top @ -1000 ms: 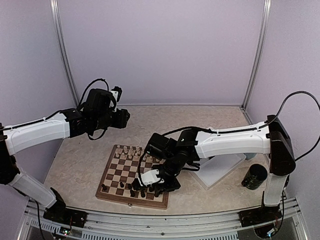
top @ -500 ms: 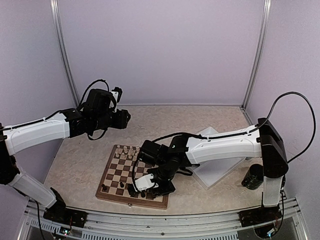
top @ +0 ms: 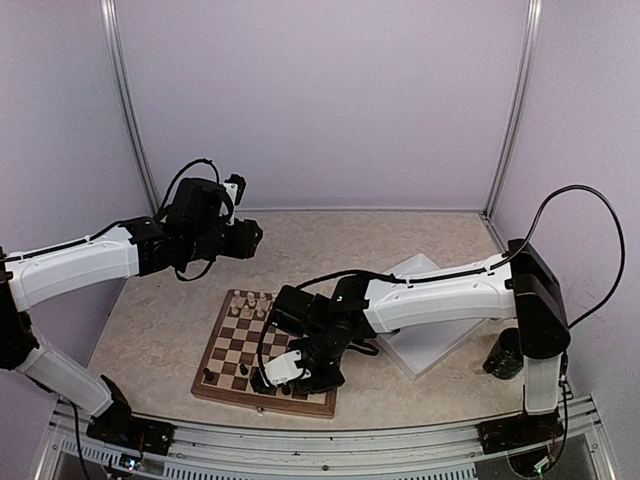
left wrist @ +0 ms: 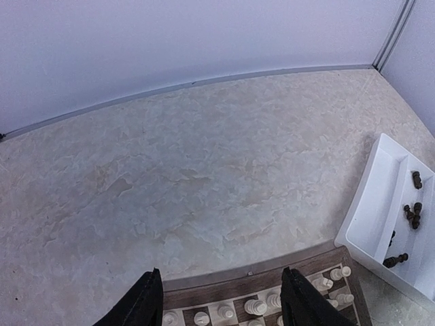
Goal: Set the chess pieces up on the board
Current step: Place the knight at b8.
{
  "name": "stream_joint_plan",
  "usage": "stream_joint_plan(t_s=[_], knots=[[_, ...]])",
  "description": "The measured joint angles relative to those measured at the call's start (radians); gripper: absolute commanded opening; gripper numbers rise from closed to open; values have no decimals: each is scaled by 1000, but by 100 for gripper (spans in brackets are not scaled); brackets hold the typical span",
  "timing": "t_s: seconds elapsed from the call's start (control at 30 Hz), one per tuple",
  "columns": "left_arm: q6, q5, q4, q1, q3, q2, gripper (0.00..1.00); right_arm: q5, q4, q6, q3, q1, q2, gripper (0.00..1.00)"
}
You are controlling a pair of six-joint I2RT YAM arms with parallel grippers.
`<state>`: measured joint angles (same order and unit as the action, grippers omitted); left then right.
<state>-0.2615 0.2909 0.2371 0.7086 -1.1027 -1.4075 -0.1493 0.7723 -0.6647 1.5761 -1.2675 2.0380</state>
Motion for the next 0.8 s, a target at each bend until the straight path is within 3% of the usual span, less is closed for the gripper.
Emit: stream_joint_plan(t_s=[0.8], knots=[[0,-3,19,15,0,-1,59,4,-3,-1,13,-9,9,28]])
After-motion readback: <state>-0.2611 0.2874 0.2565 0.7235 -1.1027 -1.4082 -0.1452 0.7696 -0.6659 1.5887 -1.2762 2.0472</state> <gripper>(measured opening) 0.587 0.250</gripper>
